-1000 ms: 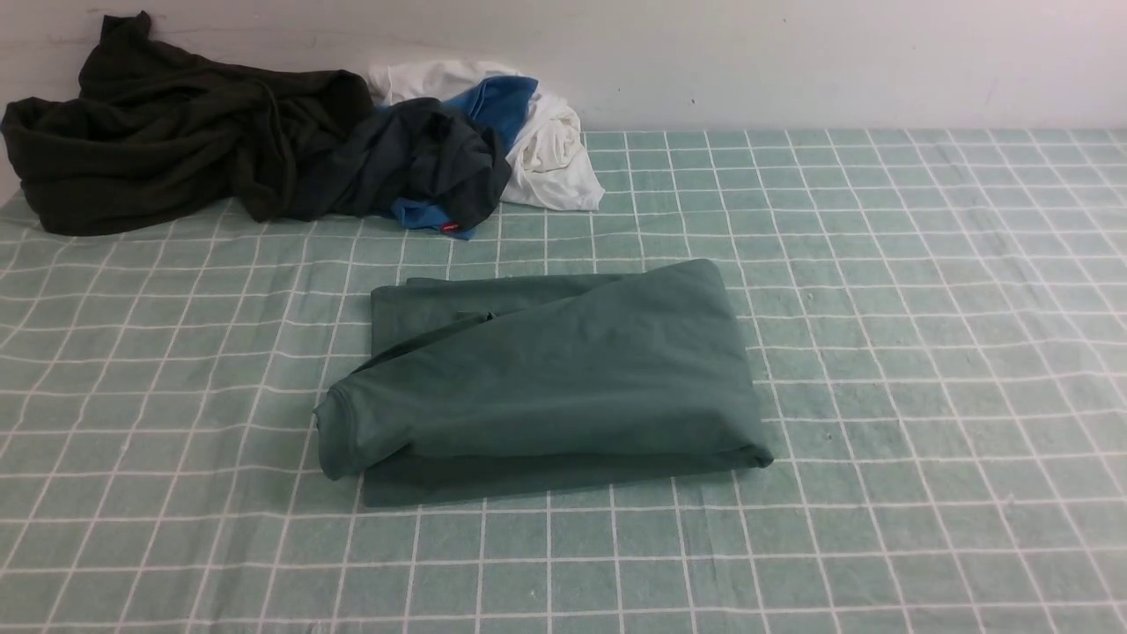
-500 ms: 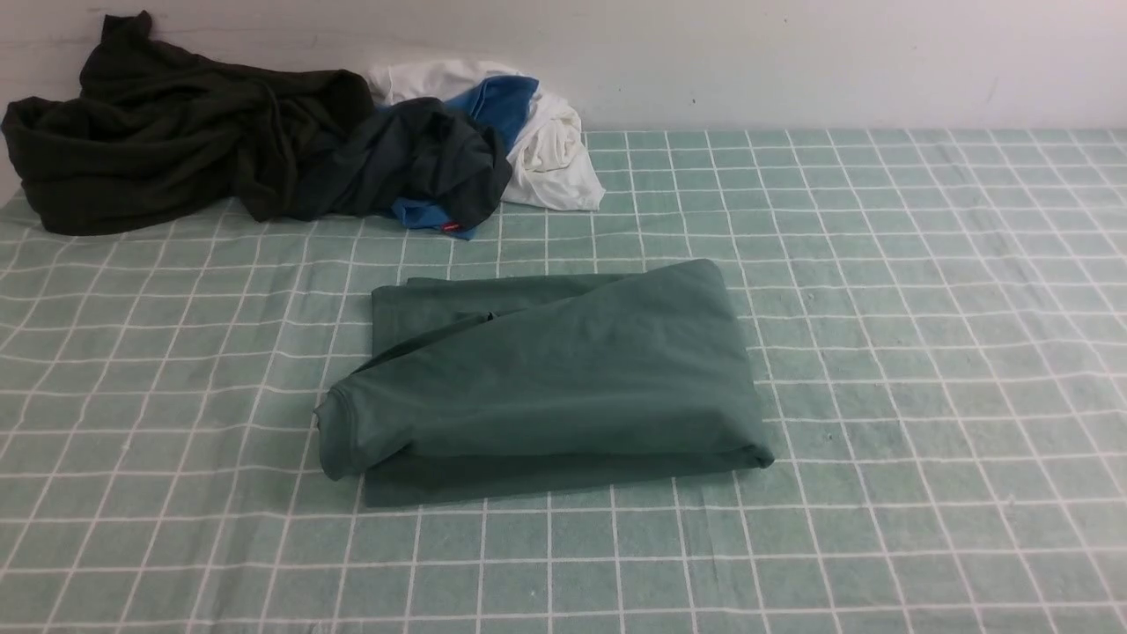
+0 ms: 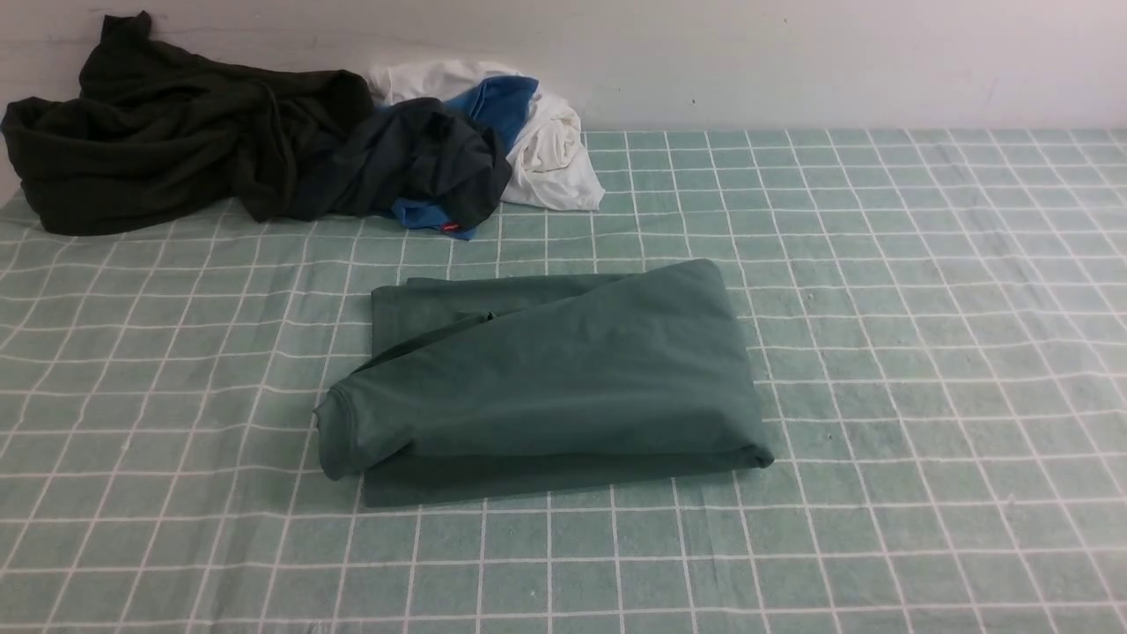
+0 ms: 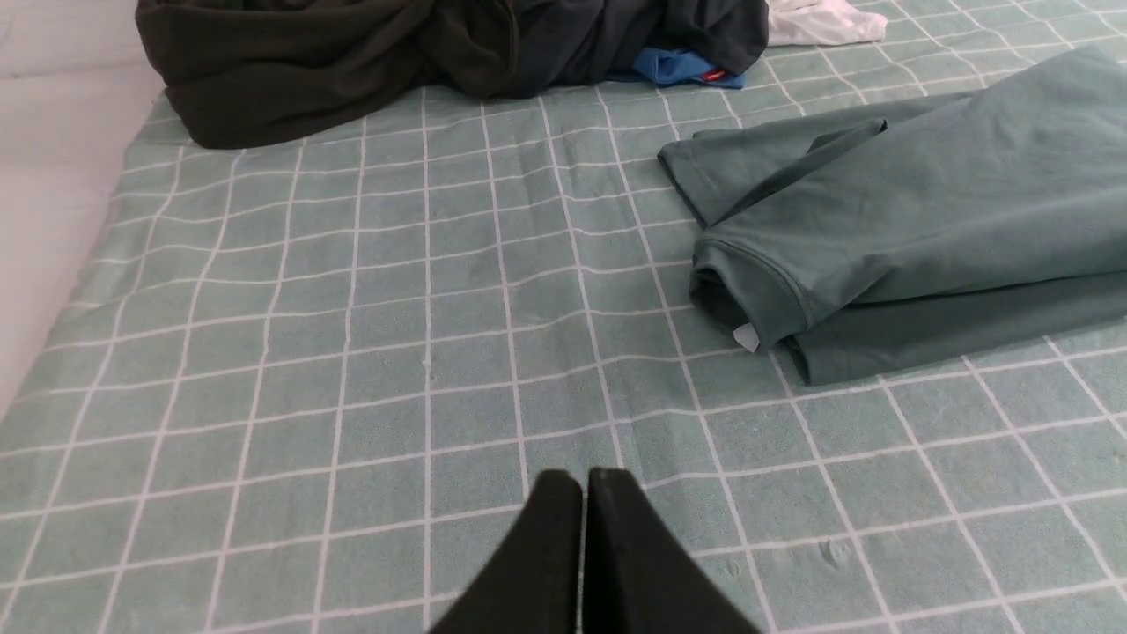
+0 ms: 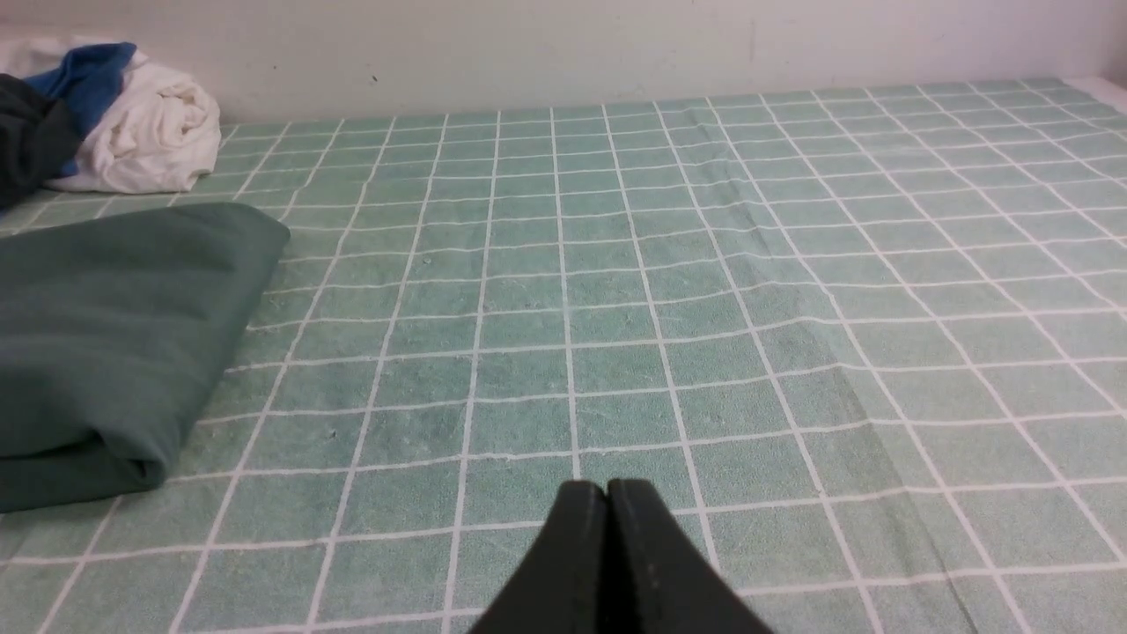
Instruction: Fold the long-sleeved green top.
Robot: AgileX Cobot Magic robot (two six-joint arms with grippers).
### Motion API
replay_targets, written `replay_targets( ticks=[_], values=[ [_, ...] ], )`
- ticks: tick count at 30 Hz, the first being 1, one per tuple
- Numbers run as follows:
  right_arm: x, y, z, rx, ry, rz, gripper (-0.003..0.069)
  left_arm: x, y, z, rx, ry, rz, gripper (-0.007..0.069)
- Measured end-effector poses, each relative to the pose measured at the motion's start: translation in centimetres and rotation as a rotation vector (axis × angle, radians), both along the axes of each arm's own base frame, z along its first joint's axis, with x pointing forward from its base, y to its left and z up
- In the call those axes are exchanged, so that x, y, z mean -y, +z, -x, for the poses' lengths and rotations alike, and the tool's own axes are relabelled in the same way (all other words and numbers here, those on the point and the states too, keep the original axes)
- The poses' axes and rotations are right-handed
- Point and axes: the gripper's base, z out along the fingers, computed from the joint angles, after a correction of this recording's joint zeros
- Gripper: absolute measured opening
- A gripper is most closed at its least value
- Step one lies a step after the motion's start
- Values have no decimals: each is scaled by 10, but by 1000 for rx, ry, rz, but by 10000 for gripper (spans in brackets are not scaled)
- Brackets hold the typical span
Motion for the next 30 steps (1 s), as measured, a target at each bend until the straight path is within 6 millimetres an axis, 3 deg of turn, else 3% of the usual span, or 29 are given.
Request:
replay_targets(
  ticks=[21,27,30],
  values=[
    [0,0,0,0,0,0,-14,3,-1,-2,16,-17,20,-3],
    [0,0,0,-1,0,0,-14,12,-7,-17,161,-32,81,-3],
    [0,0,0,-1,0,0,-14,17,-27,-34,264,1,89,-3]
  ],
)
